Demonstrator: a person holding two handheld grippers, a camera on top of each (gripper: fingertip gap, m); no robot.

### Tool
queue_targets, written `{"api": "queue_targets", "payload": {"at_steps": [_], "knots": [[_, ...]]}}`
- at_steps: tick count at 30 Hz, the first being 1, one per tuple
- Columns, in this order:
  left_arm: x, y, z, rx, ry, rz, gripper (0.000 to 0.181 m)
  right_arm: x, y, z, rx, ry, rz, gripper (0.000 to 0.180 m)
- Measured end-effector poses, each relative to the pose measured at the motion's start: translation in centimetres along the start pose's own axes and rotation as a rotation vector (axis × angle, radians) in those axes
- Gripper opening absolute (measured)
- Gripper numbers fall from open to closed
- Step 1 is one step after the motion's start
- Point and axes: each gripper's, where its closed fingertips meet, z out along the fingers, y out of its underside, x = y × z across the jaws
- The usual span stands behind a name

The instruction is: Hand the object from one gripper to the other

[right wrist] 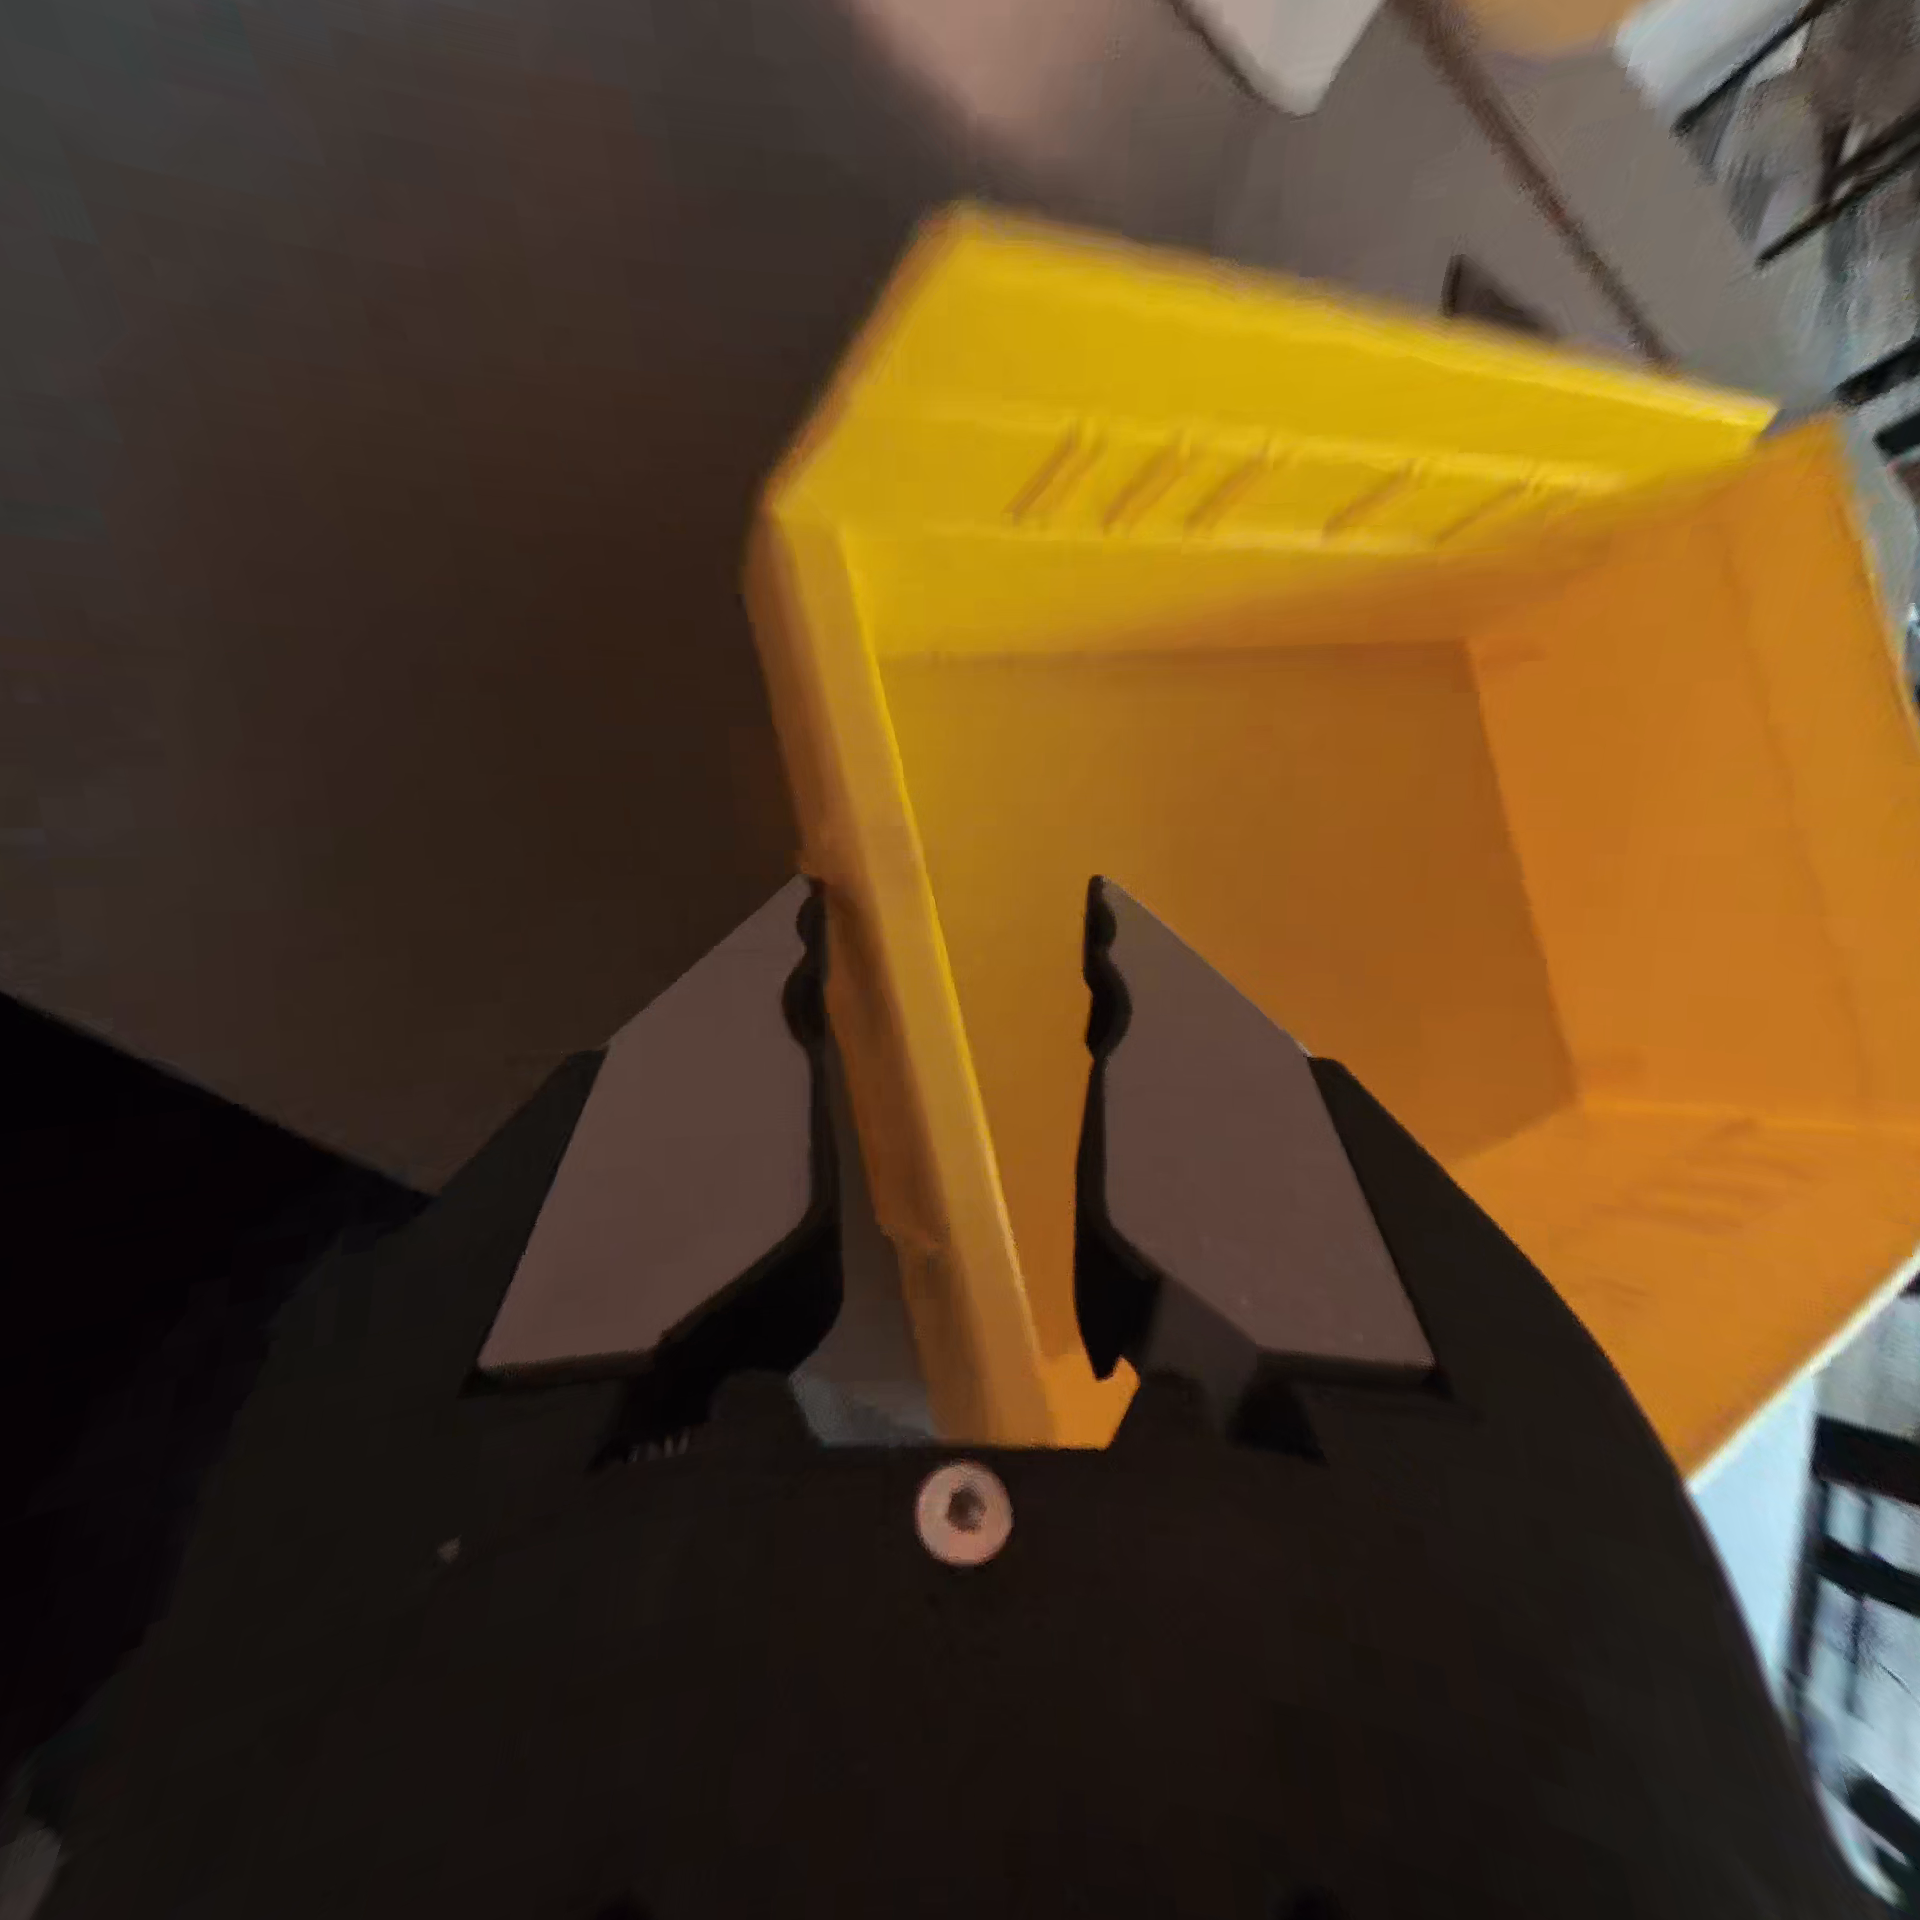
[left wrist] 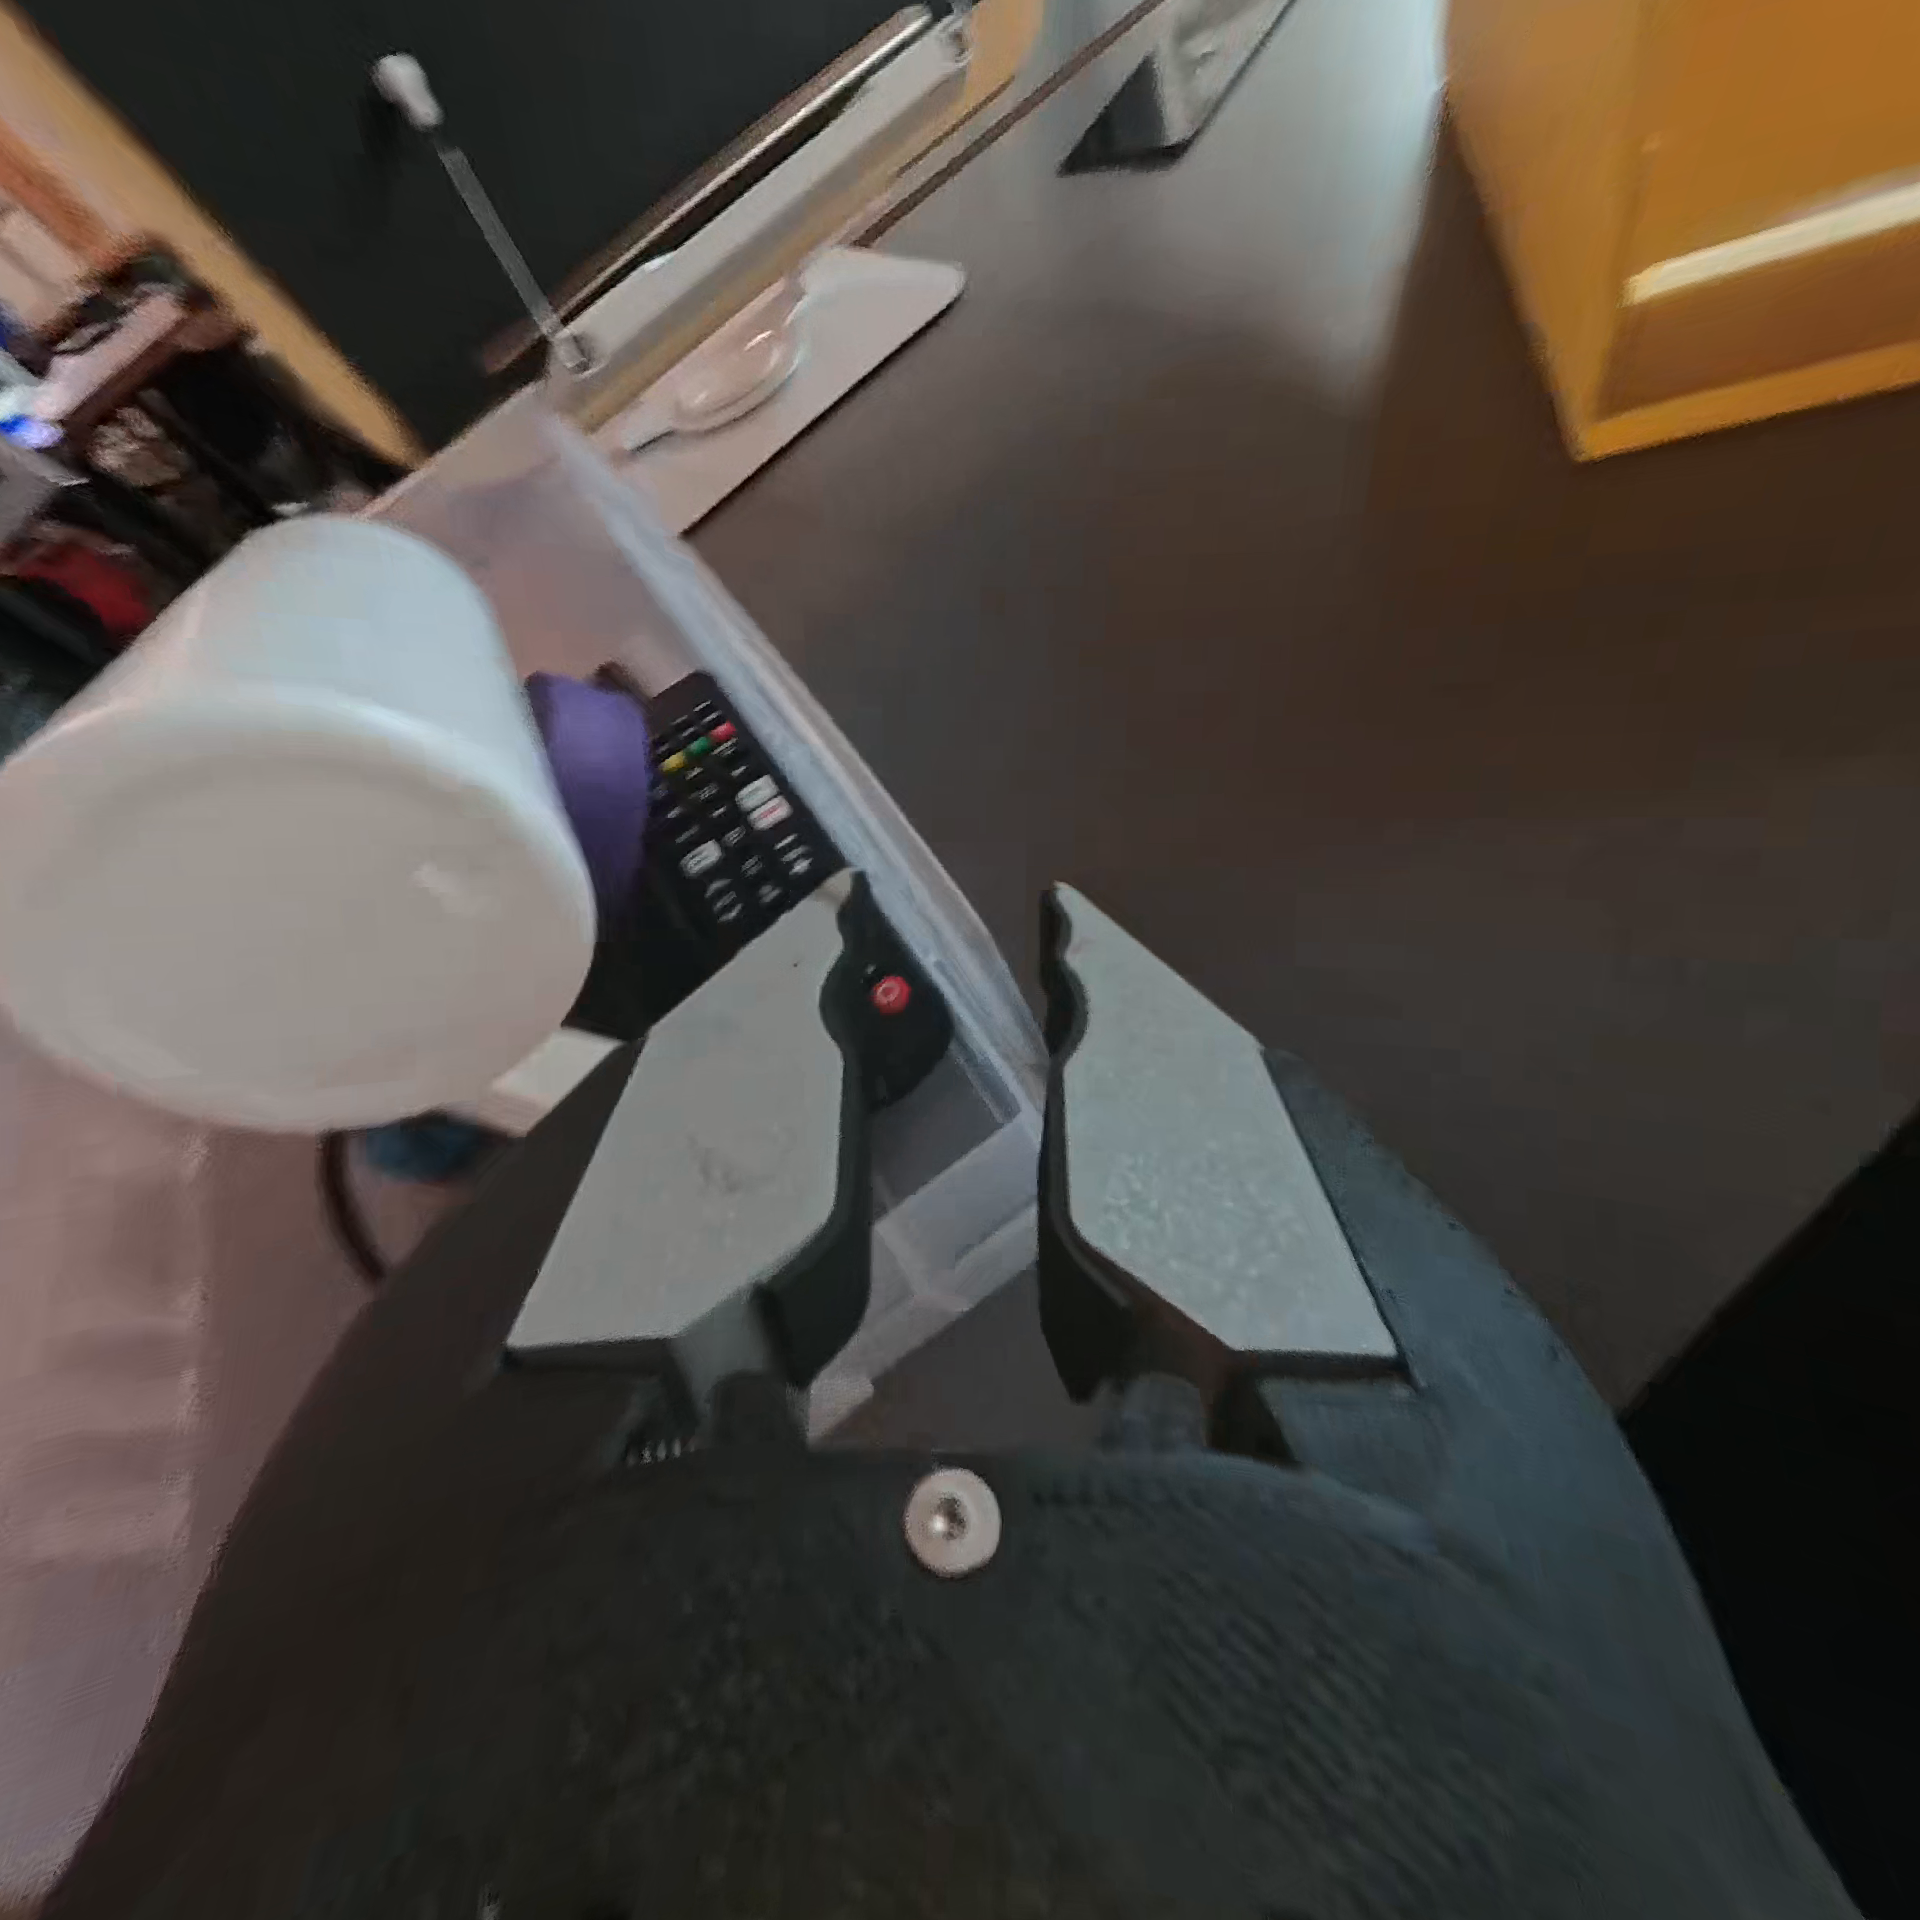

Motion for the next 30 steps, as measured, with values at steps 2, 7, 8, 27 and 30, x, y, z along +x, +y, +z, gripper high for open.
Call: {"api": "queue_targets", "payload": {"at_steps": [2,7,8,27,30], "knots": [[-3.4,2.0,-1.5,-0.024,-0.131,0.025,0.015,-0.8,1.5,-0.3,0.007,-0.111,-0.021,0.025],[-9.4,6.6,-5.3,-0.004,-0.118,-0.227,0.002,2.8,7.7,-3.4,-0.119,-0.087,-0.121,0.031],[-10.3,7.4,-6.0,-0.009,-0.146,-0.23,0.005,4.4,9.1,-4.0,-0.158,-0.047,-0.1,0.04],[-8.5,6.0,-4.5,0.004,-0.184,-0.3,0.015,3.2,1.0,1.2,0.152,-0.049,0.362,0.049],[-9.0,6.9,-5.4,-0.027,-0.208,-0.245,0.008,2.0,1.4,0.0,0.162,-0.094,0.299,0.04]]}}
